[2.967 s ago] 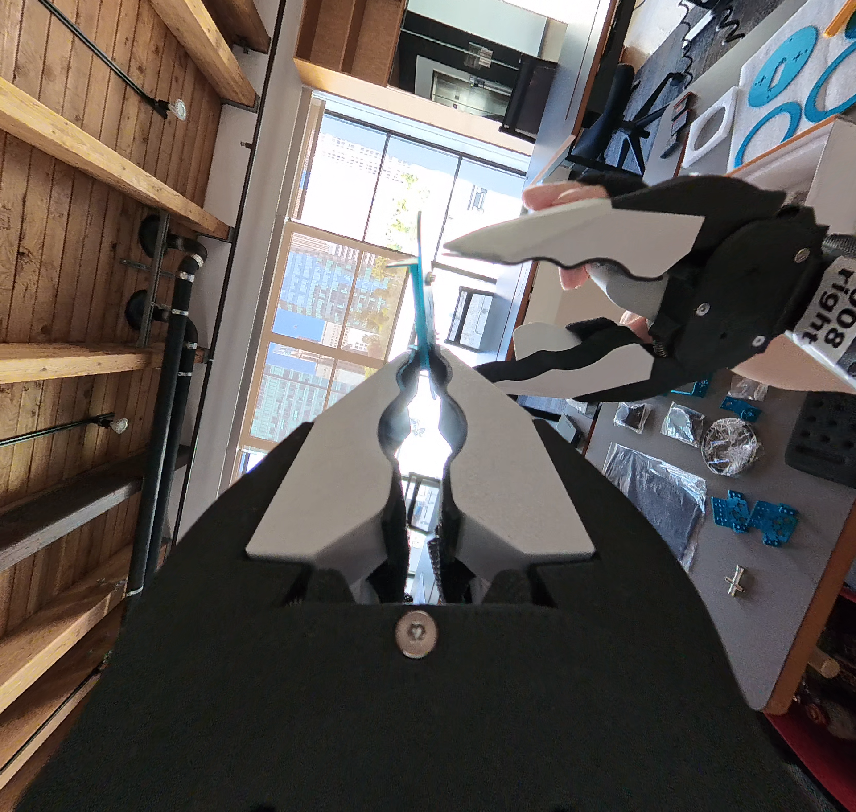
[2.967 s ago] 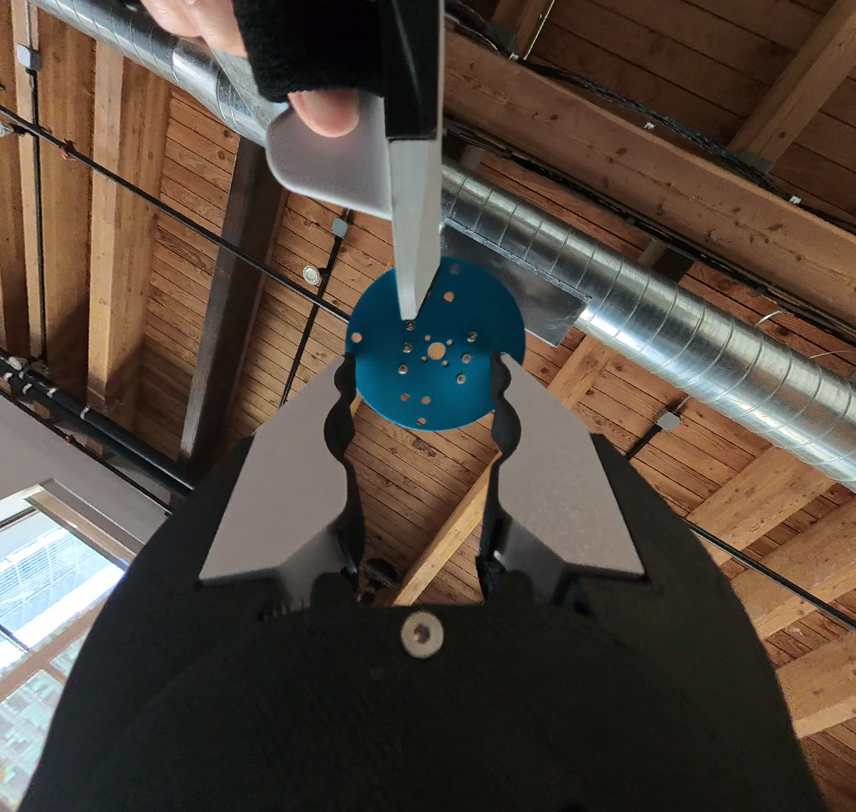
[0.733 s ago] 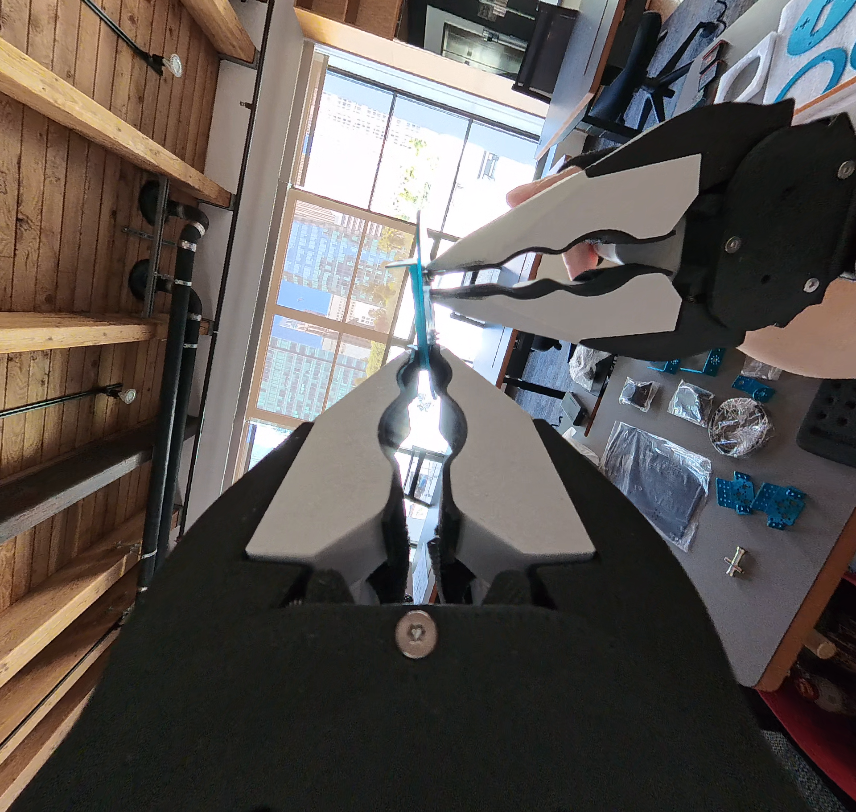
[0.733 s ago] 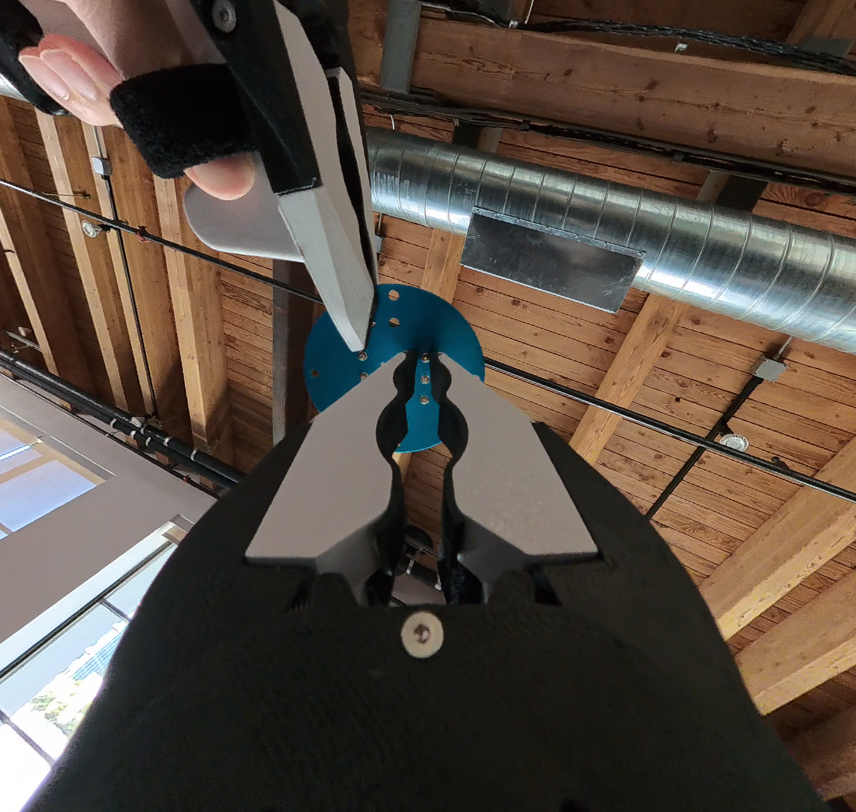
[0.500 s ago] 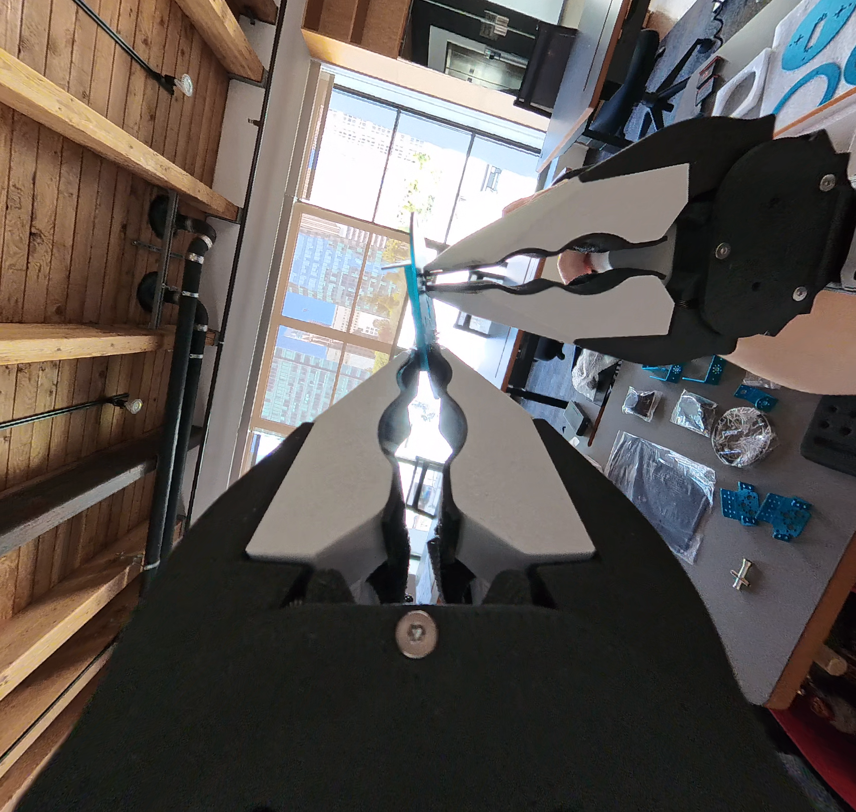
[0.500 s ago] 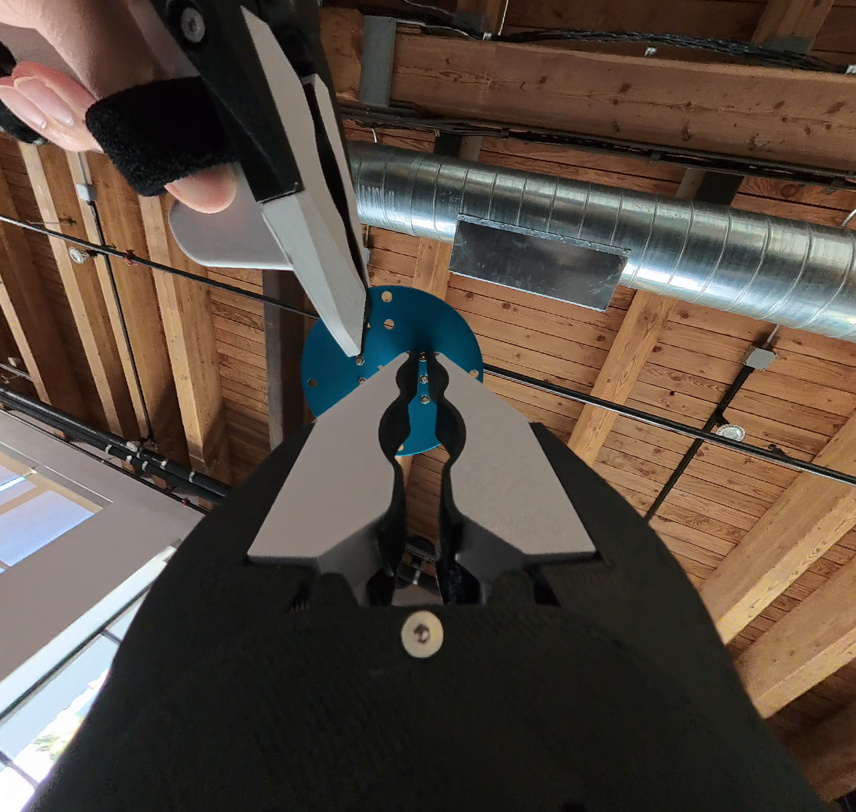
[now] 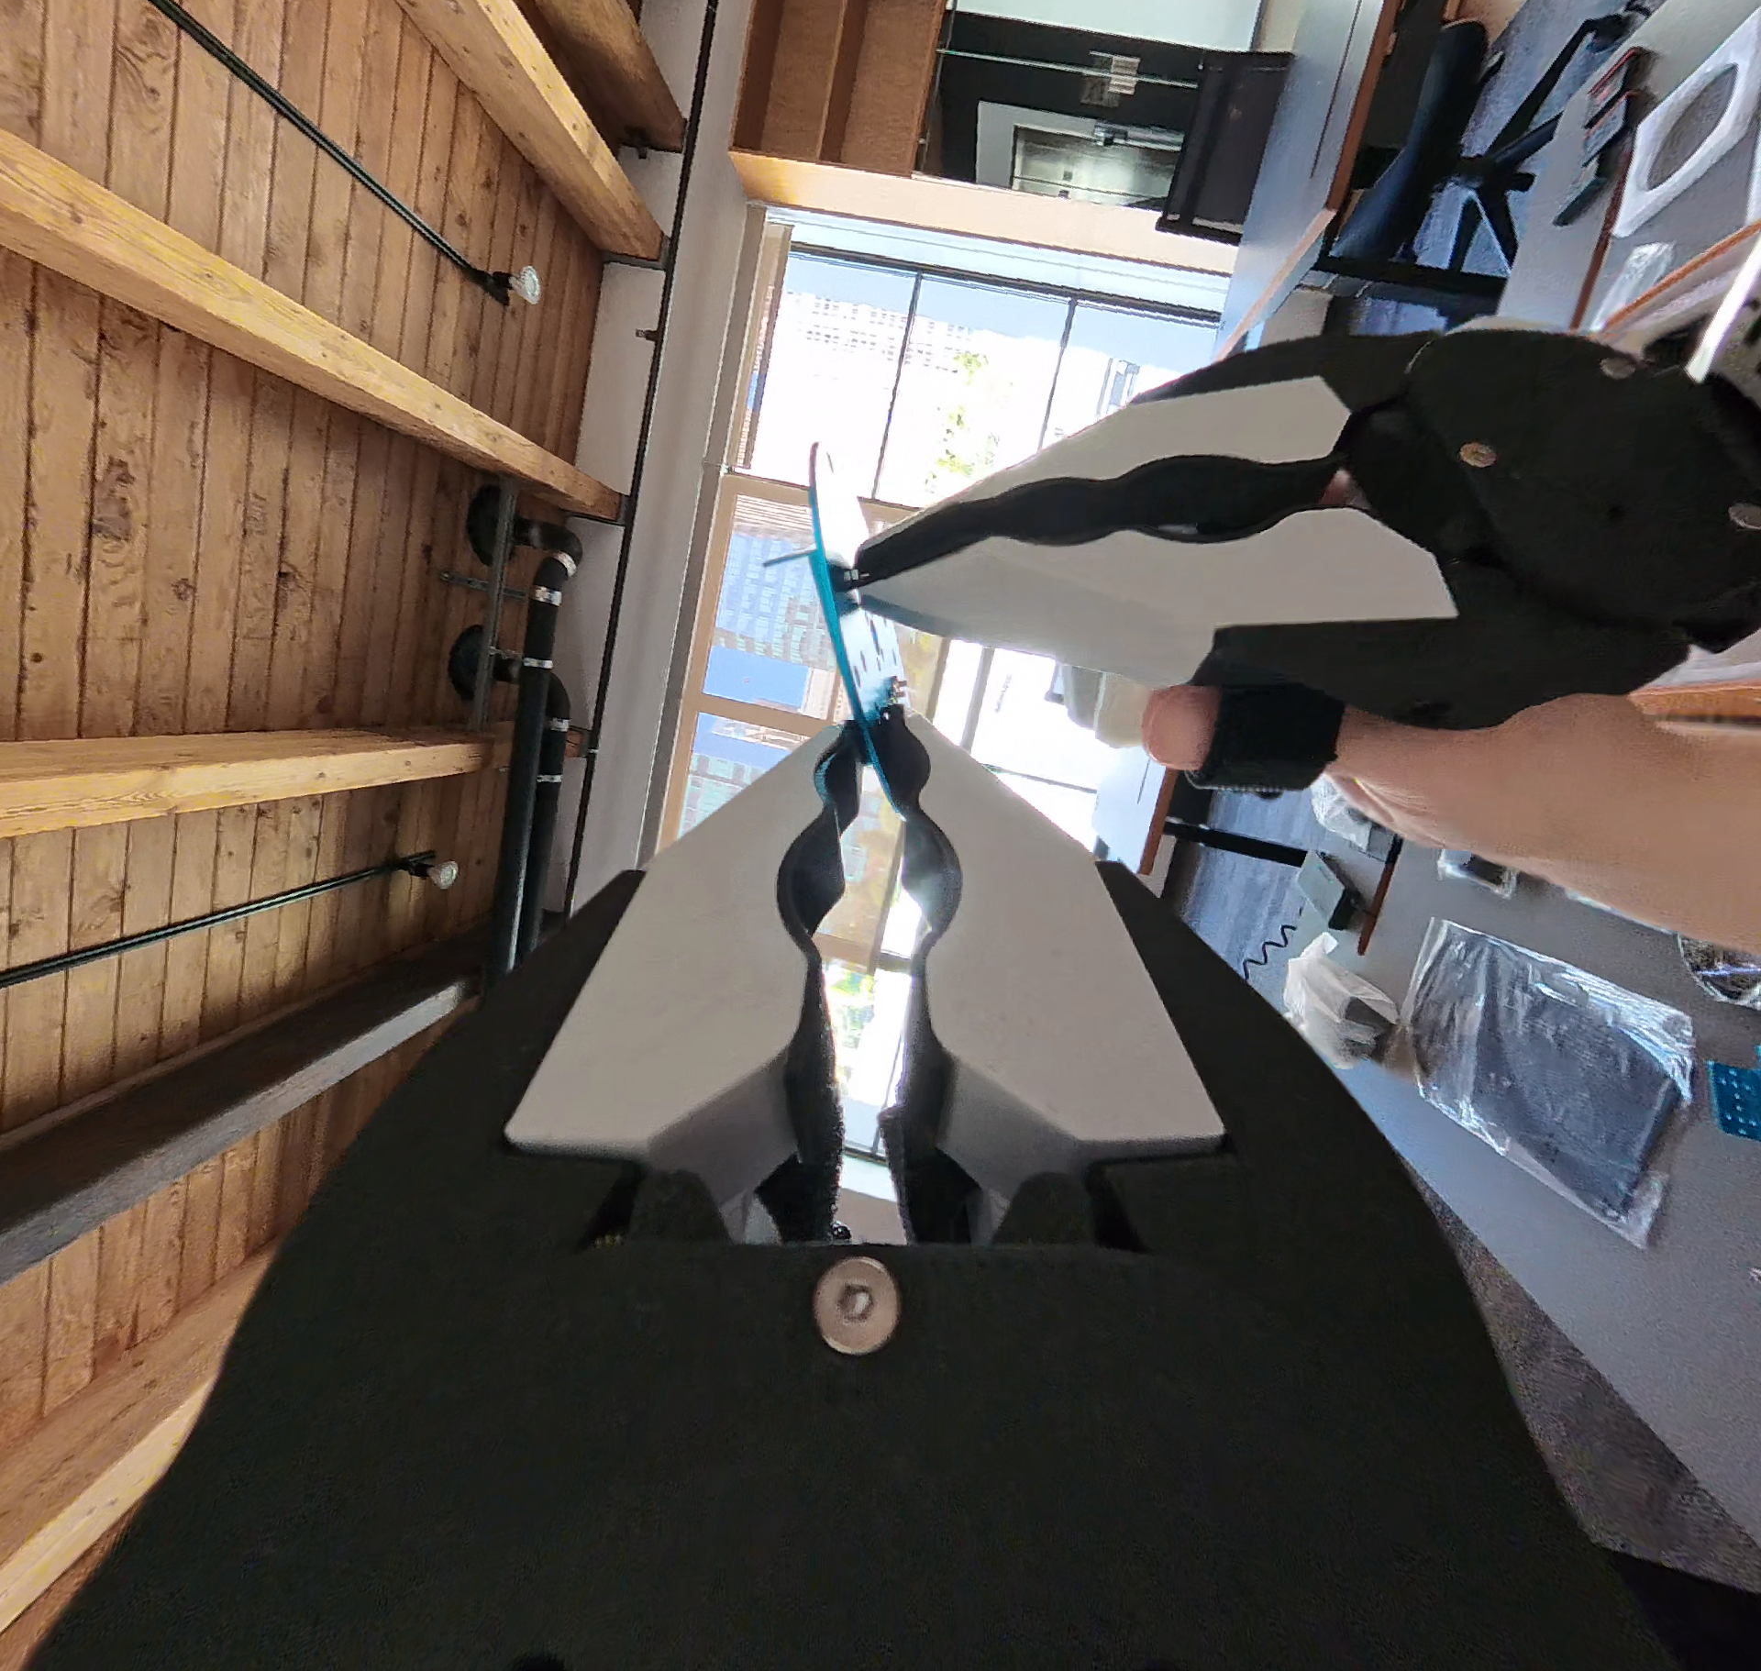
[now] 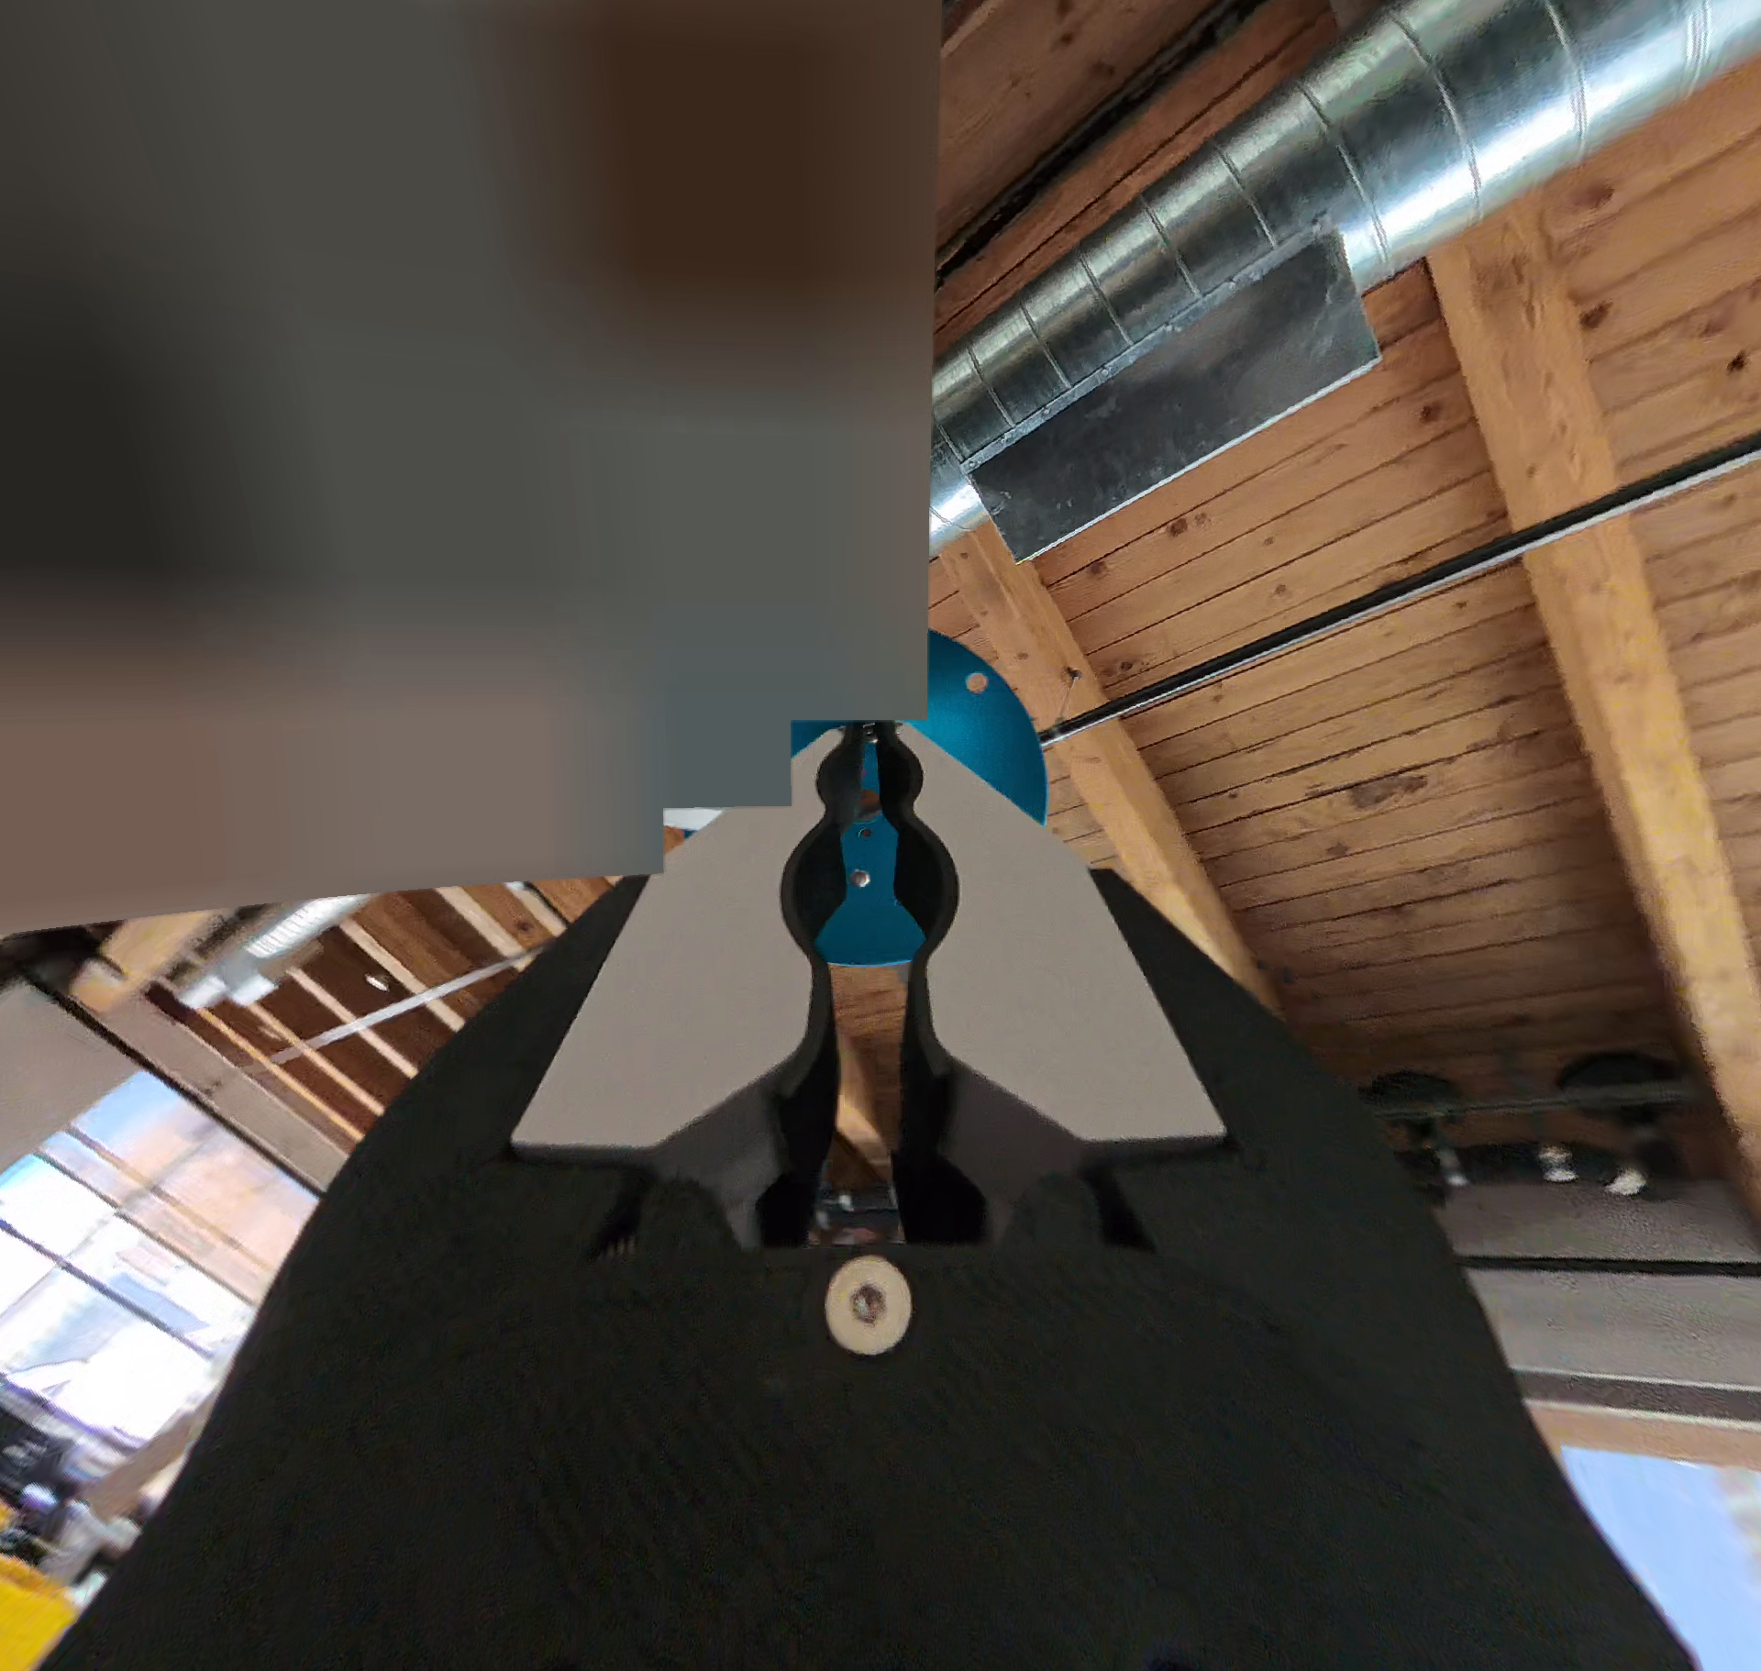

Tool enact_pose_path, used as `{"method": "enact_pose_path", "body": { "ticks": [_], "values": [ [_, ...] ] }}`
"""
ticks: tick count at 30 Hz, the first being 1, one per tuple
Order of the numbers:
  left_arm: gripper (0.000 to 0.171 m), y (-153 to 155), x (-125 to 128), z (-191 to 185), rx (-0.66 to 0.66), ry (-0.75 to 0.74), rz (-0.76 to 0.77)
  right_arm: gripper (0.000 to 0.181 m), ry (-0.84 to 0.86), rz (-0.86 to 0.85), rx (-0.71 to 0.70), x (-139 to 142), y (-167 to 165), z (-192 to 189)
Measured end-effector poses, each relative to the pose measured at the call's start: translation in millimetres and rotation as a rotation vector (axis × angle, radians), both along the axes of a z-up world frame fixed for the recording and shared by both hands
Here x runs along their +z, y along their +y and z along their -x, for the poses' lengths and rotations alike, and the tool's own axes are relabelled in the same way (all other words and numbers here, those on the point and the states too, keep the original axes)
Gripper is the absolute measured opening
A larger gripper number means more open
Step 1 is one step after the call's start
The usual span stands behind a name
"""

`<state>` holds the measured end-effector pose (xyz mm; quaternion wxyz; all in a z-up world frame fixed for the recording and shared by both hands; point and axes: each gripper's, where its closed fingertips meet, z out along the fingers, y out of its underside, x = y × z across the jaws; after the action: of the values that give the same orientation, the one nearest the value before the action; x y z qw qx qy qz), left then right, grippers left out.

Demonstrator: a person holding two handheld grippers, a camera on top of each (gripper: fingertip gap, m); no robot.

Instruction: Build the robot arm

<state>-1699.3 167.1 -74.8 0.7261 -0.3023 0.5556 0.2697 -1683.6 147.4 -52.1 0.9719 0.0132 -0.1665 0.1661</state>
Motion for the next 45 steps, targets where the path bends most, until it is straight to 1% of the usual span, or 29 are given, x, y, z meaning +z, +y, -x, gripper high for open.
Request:
{"method": "enact_pose_path", "body": {
  "ticks": [3,5,6,7,8,10,11,12,13,15,16,18,22,24,29,32,40,45],
  "values": [
    [0.003,4.0,2.6,-0.1,-0.003,-0.020,0.003,0.001,-0.010,0.042,0.194,1.6,4.2,-0.8],
    [0.004,8.2,2.0,0.8,-0.011,-0.040,0.046,0.001,-0.038,0.062,0.328,0.3,6.9,-1.1],
    [0.003,10.2,0.5,1.6,-0.024,-0.058,0.090,0.000,-0.045,0.052,0.345,-2.4,8.1,-2.7],
    [0.003,12.9,-0.1,3.7,-0.034,-0.082,0.134,0.000,-0.027,0.035,0.319,-6.3,10.0,-7.5],
    [0.003,15.3,-0.4,6.3,-0.050,-0.108,0.181,0.001,-0.004,0.006,0.246,-11.8,10.4,-12.0],
    [0.003,18.8,-1.2,12.6,-0.093,-0.165,0.295,0.004,0.026,0.000,0.007,-21.7,19.6,-14.7],
    [0.003,20.1,-0.6,16.5,-0.113,-0.195,0.341,0.011,-0.009,-0.002,-0.101,-26.2,23.8,-7.8],
    [0.003,20.9,0.5,20.3,-0.130,-0.220,0.373,0.016,-0.081,-0.021,-0.196,-32.2,26.2,5.9],
    [0.003,22.1,1.5,24.2,-0.141,-0.242,0.397,0.016,-0.109,-0.021,-0.297,-35.0,32.4,15.0],
    [0.002,24.7,3.3,31.3,-0.142,-0.265,0.397,0.014,-0.095,-0.016,-0.515,-34.4,44.3,22.5],
    [0.003,26.1,2.6,34.2,-0.129,-0.258,0.376,0.013,-0.085,-0.044,-0.581,-33.5,43.4,25.4],
    [0.003,27.4,-1.9,36.6,-0.113,-0.238,0.342,0.009,-0.113,-0.083,-0.614,-32.4,39.0,35.8],
    [0.003,30.6,-13.2,39.1,-0.076,-0.198,0.319,0.014,-0.194,-0.065,-0.699,-27.6,48.2,51.5],
    [0.003,31.3,-15.7,40.4,-0.071,-0.193,0.324,0.012,-0.223,-0.067,-0.713,-28.2,50.2,57.2],
    [0.003,30.5,-19.3,40.6,-0.070,-0.183,0.326,0.000,-0.242,-0.067,-0.689,-30.3,47.0,61.4],
    [0.003,29.0,-19.5,40.3,-0.077,-0.185,0.321,0.002,-0.246,-0.056,-0.670,-31.6,45.2,60.2],
    [0.003,24.8,-18.8,38.2,-0.095,-0.189,0.310,0.006,-0.250,-0.015,-0.567,-29.3,44.0,56.3],
    [0.003,23.5,-20.0,36.4,-0.101,-0.184,0.301,0.002,-0.257,-0.014,-0.545,-31.0,42.8,56.6]
  ]
}}
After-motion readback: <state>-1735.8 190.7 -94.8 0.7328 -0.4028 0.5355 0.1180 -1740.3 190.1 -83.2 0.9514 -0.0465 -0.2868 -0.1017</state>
